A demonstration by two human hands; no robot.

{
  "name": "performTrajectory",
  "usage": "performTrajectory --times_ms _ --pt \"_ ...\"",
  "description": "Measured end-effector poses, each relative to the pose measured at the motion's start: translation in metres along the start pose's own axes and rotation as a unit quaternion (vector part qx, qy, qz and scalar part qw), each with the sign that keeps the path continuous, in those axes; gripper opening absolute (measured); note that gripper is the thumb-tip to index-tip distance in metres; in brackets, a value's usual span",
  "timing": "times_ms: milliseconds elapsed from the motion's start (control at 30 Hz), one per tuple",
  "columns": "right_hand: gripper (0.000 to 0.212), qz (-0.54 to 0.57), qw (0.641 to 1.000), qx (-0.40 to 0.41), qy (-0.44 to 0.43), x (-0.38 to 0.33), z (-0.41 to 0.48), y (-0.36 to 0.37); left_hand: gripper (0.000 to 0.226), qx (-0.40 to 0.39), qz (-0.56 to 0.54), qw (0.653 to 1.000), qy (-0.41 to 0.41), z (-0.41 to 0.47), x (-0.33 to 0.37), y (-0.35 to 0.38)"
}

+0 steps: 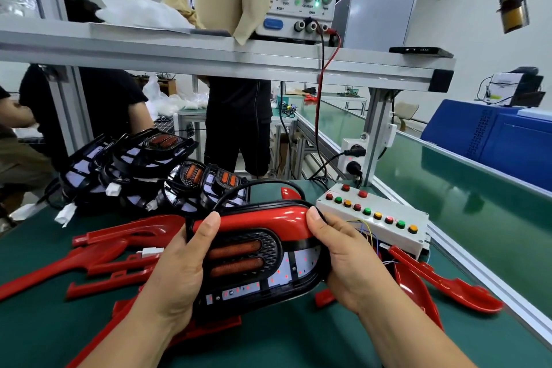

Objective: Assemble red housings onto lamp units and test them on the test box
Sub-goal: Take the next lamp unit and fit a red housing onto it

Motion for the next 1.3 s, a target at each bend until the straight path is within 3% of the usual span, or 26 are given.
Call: performTrajectory --times_ms 367,900,1100,1300 --pt "0.048 0.014 0.998 -0.058 0.006 0.000 -0.002 0.003 0.061 0.015 0.022 1.000 -0.017 0.001 0.003 -0.005" --pt "0.048 0.069 0.996 -0.056 0.002 -0.001 -0.006 0.010 0.050 0.019 0.002 0.999 -0.031 0.000 0.003 -0.004" --pt "0.050 -0.002 0.997 -0.062 0.044 -0.005 -0.008 0.006 0.048 0.000 0.019 0.999 -0.029 -0.003 0.007 -0.004" --pt "0.035 -0.061 0.996 -0.059 0.002 -0.007 -0.008 0.006 0.045 -0.025 0.022 0.999 -0.027 -0.005 0.010 -0.001"
Point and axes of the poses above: each hand's wrist, its own z-axis towards the middle knuckle, its own y-axis out of the palm, x = y × z, the point moved 2 cm from there along z, towards the middle knuckle, and after that the axes turned 12 degrees about z, right-handed, at the moved point
